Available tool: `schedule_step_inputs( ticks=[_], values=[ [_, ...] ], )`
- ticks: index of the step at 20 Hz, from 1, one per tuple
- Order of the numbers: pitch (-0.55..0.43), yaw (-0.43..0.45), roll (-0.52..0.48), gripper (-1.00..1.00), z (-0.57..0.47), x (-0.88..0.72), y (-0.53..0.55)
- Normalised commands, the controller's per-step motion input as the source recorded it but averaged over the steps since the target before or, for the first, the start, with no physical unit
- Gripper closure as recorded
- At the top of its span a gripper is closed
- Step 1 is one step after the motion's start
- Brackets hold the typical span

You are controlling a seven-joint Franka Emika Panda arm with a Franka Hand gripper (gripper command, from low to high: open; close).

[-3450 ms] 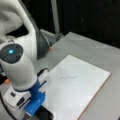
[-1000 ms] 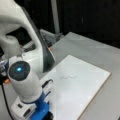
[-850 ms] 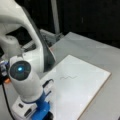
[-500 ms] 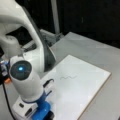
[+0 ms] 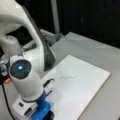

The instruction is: Erasing curve lines

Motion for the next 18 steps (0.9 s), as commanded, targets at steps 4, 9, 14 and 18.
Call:
schedule_step_inputs(
  ticks=[4,9,14,18],
  values=[
    [0.058,-0.148,-0.086,1.0,0.42,-0.27,0.18],
    [0.065,-0.066,-0.135,1.0,0.25,-0.25,0.22],
    [0.059,-0.052,-0.13,1.0,0.15,-0.26,0.17],
    [0.044,-0.054,-0.14,1.0,0.19,-0.31,0.23]
  ],
)
